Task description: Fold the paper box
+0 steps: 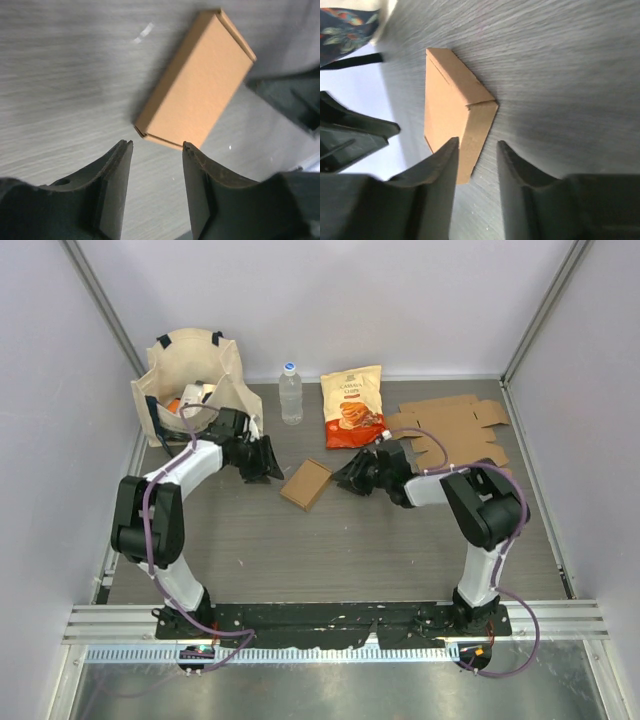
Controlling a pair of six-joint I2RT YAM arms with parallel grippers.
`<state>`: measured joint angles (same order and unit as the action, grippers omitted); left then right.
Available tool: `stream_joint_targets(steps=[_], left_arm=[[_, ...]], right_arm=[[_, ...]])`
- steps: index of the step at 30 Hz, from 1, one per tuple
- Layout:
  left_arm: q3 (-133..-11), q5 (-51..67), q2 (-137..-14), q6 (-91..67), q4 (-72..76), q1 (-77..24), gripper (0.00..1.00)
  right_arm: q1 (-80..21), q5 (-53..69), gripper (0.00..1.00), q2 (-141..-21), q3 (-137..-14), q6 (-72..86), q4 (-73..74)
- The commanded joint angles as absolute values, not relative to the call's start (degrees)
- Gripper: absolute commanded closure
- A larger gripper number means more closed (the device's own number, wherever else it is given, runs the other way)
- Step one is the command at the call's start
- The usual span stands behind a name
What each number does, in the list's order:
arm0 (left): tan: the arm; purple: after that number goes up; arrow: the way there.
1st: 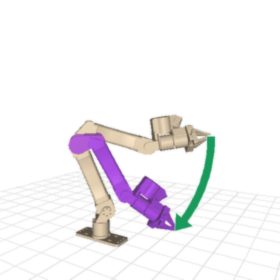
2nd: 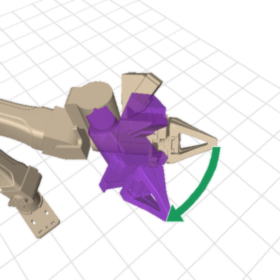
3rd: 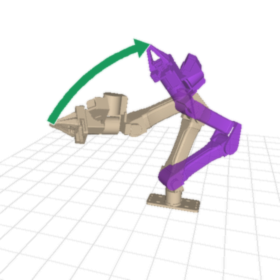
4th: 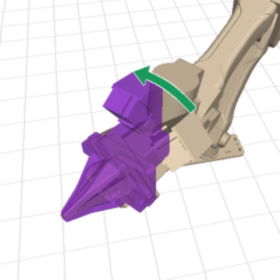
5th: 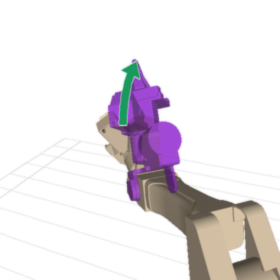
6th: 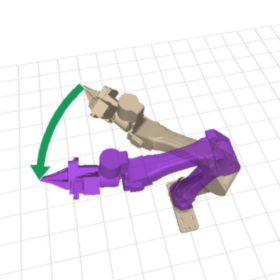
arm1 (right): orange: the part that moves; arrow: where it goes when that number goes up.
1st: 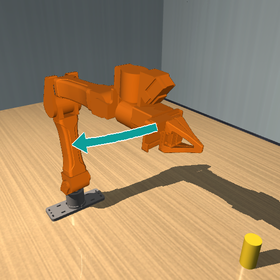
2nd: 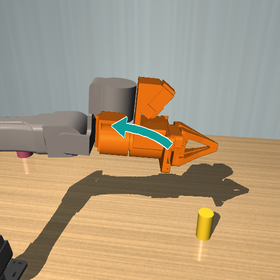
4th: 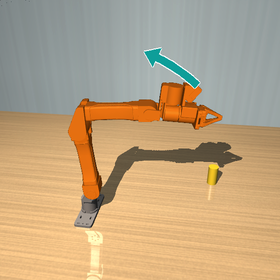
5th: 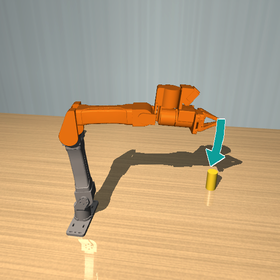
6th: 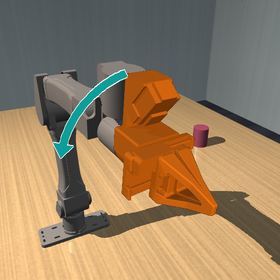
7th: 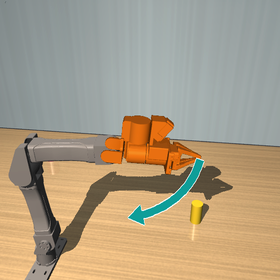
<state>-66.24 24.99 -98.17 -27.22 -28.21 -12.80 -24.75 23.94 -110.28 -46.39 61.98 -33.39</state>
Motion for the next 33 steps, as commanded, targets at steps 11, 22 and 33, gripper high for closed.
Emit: stream_joint_targets(steps=[11,22,33], left_arm=[[-77.26,-6.67,-110.30,-27.25,-35.42,-21.70,0.68],[-74.01,-4.49,-109.34,-28.74,-34.80,-24.26,0.77],[-58.29,7.55,-98.64,-34.55,-28.31,-26.63,0.90]], right_arm=[[-49.83,-23.46,0.99,-102.65,-63.10,59.41,18.71],[-51.68,-19.70,0.99,-112.93,-71.36,62.40,16.35],[-52.65,-6.09,0.99,-117.51,-76.99,73.57,8.64]])
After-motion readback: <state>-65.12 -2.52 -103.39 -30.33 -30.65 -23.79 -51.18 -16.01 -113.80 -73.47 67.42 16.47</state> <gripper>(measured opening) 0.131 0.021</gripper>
